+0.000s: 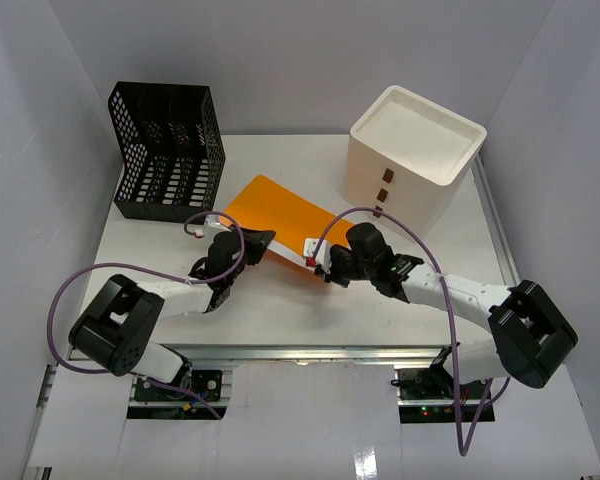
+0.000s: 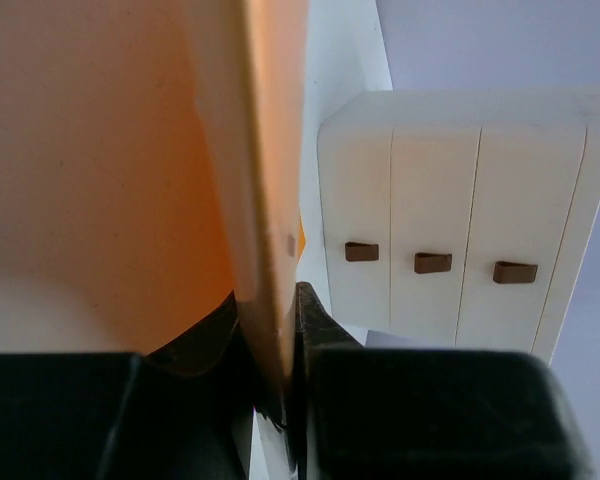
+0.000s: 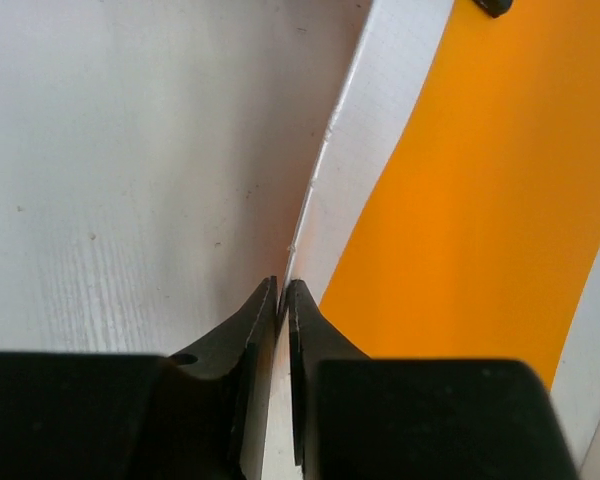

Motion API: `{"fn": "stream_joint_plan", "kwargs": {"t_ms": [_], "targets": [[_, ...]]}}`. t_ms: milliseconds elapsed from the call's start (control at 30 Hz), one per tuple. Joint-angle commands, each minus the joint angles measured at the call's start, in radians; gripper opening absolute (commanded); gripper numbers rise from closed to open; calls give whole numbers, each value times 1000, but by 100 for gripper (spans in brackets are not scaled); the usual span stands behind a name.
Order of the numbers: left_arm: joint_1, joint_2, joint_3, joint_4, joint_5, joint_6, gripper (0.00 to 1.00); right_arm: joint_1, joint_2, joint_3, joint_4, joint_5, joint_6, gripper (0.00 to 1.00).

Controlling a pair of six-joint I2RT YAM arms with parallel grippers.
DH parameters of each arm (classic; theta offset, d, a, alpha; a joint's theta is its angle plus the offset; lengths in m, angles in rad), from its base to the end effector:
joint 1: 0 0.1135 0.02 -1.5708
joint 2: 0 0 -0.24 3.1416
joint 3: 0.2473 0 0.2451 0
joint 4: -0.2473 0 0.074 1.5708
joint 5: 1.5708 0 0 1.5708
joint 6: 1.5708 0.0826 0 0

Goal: Organize the desk

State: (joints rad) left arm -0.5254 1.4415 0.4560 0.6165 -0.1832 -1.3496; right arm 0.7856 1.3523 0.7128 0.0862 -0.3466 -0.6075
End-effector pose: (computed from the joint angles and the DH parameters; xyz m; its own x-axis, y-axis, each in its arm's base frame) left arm 0.2802 -0.1450 0.1306 -0.4062 -0.8734 -0.2687 -0.2285 0.3818 -0.8955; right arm 0.2089 0.2486 0.1744 0.1913 -0.5680 -0.8005 -0.9260 0.1660 -0.3391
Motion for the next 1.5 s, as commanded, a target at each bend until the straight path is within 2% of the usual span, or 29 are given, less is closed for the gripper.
{"fn": "stream_joint_plan", "kwargs": {"t_ms": [0, 67, 200, 467, 733, 1033, 1300, 1467], "targets": [[12, -89, -23, 29, 7, 188, 0, -3, -50, 15, -87, -96, -25, 33], [15, -125, -18, 5, 15, 261, 0, -15, -60, 43, -195, -158, -110, 50], [16, -228, 6, -67, 38, 482, 0, -75, -107, 83, -336, -257, -255, 91], [19, -466, 128, -331, 18, 958, 0, -250, -231, 71, -345, -384, -257, 90], [35, -582, 308, -507, -76, 1240, 0, -342, -276, 27, -266, -399, -170, 90], [141, -502, 557, -558, -90, 1344, 0, -367, -294, -3, -210, -381, -139, 90], [304, -386, 768, -540, 21, 1314, 0, -373, -295, -13, -195, -381, -135, 90], [421, -311, 841, -483, 92, 1289, 0, -376, -294, -15, -194, -382, -136, 90]]}}
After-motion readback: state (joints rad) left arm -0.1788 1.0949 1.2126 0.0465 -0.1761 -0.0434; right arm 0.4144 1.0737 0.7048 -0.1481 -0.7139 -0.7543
